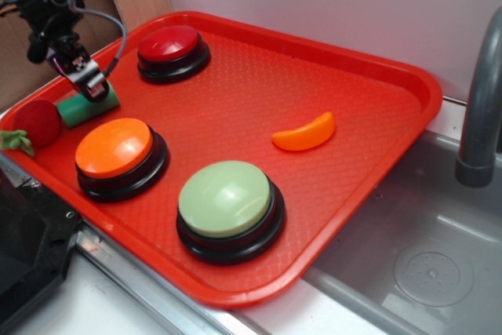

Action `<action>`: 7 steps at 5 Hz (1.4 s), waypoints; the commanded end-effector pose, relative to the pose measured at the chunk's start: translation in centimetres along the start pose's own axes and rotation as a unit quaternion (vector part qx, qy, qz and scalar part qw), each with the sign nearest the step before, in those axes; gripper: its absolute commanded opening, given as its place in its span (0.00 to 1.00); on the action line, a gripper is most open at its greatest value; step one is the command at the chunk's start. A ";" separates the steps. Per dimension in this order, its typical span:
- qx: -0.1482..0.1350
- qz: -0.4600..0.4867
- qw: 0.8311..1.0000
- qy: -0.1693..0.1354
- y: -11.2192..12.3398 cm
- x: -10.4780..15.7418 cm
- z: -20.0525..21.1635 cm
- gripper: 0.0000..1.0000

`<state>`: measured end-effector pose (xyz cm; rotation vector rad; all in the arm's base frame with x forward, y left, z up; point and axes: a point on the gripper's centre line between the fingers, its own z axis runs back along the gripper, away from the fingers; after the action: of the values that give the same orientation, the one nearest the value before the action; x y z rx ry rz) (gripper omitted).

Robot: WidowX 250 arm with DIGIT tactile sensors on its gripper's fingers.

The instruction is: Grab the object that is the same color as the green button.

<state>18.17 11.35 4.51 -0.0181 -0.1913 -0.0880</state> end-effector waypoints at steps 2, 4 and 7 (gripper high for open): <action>0.000 -0.018 1.000 0.006 -0.4 0.1 -1.6 0.07; 0.021 0.000 0.999 0.027 -1.5 1.6 -0.1 0.00; -0.035 0.085 0.996 0.010 -6.9 7.3 11.1 0.00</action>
<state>21.72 4.04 15.36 -0.0937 -0.1112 0.0855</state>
